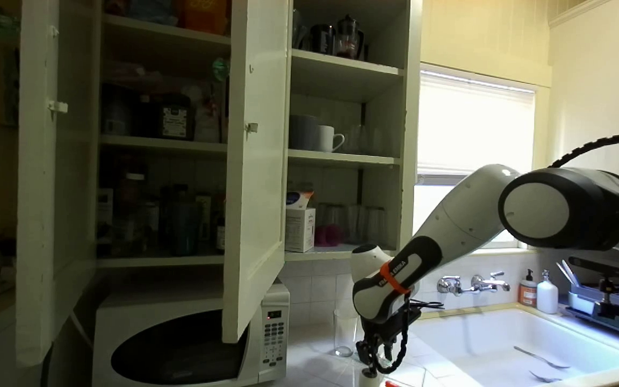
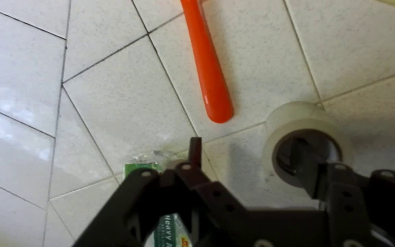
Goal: Put the tape on the counter.
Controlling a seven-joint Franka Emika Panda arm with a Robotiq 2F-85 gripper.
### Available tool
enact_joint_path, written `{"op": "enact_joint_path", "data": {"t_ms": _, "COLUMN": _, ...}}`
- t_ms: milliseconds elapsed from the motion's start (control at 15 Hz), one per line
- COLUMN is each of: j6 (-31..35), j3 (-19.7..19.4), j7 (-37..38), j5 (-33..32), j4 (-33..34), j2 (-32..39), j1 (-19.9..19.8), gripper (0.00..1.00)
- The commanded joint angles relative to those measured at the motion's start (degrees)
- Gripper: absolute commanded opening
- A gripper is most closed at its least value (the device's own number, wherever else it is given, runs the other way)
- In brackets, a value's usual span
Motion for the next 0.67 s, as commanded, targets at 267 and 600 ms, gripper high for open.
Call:
{"op": "enact_joint_path", "data": {"t_ms": 267, "j6": -6.23, "j3": 0.39, "j7": 2.29, "j5": 5.05, "j4": -16.03, "j2": -21.12, "j1": -1.75, "gripper": 1.0}}
{"op": "enact_joint_path", "data": {"t_ms": 600, "j6": -10.69, "j3": 1.01, "j7": 2.08, "j5": 8.52, "j4": -16.35, "j2": -24.63, "j1": -2.53, "gripper": 1.0}}
